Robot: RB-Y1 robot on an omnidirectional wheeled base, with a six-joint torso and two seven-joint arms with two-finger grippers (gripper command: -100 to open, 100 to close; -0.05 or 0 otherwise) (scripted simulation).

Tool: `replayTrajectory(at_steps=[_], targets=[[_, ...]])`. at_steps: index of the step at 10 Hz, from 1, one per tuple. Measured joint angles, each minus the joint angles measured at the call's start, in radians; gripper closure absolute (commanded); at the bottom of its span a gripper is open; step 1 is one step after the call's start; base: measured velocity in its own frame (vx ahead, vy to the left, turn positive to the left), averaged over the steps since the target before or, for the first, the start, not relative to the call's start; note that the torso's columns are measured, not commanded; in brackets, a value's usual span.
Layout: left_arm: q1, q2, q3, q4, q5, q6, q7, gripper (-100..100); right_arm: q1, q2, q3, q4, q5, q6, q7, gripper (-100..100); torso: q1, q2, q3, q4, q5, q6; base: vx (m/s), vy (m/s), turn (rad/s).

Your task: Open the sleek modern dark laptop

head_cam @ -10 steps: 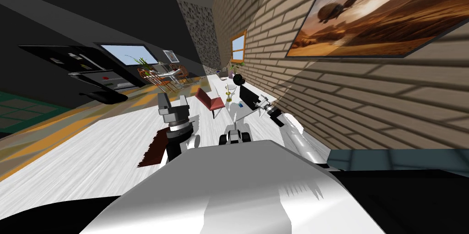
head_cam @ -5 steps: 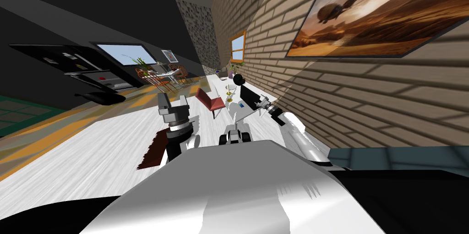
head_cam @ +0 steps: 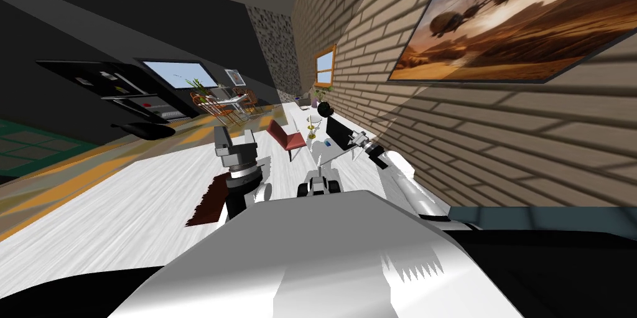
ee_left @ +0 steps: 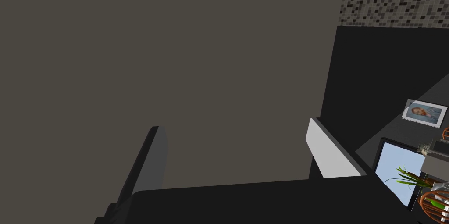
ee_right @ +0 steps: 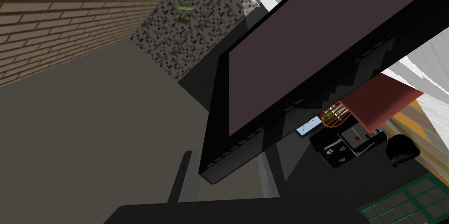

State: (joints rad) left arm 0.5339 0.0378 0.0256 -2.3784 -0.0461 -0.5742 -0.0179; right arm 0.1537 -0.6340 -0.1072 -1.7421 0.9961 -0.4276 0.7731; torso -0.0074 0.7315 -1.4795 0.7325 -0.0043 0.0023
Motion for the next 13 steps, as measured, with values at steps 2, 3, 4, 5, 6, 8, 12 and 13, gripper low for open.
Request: replayTrajectory(at_steps=[2,3,4,5,6,8,12,13], targets=[[0.0,0.0,0.0,0.0,0.0,0.0,0.0,0,-0.011,-0.015,0.004,0.023,-0.035,0.005,-0.054,100,-0.001,-0.001,-0.001,-0.001,-0.001,0.0,-0.009,-0.054,0.048],[0.0,0.0,0.0,0.0,0.0,0.0,0.0,0,-0.018,-0.02,0.008,0.039,-0.052,0.006,-0.079,100,-0.002,-0.001,-0.001,0.0,-0.001,0.0,-0.003,-0.069,0.045],[0.0,0.0,0.0,0.0,0.0,0.0,0.0,0,-0.027,-0.028,0.012,0.055,-0.069,0.009,-0.106,100,-0.001,-0.002,-0.001,0.0,0.0,0.0,-0.003,-0.068,0.048],[0.0,0.0,0.0,0.0,0.0,0.0,0.0,0,-0.034,-0.035,0.011,0.071,-0.089,0.008,-0.132,100,0.0,-0.001,-0.001,0.0,0.0,0.0,-0.002,-0.07,0.045],[0.0,0.0,0.0,0.0,0.0,0.0,0.0,0,-0.037,-0.042,0.013,0.08,-0.106,0.013,-0.159,100,0.001,0.0,0.0,0.0,0.001,0.0,0.002,-0.035,0.01],[0.0,0.0,0.0,0.0,0.0,0.0,0.0,0,-0.047,-0.035,0.014,0.098,-0.127,0.014,-0.179,100,0.005,0.002,0.001,0.001,0.002,-0.004,0.007,-0.093,0.071],[0.0,0.0,0.0,0.0,0.0,0.0,0.0,0,-0.071,-0.01,0.026,0.174,-0.2,0.01,-0.248,100,0.005,0.001,0.001,-0.002,0.0,-0.002,-0.008,-0.103,0.057],[0.0,0.0,0.0,0.0,0.0,0.0,0.0,0,-0.081,-0.006,0.033,0.195,-0.216,0.011,-0.267,100,0.006,0.001,0.001,-0.002,0.0,-0.003,0.005,-0.085,0.063]])
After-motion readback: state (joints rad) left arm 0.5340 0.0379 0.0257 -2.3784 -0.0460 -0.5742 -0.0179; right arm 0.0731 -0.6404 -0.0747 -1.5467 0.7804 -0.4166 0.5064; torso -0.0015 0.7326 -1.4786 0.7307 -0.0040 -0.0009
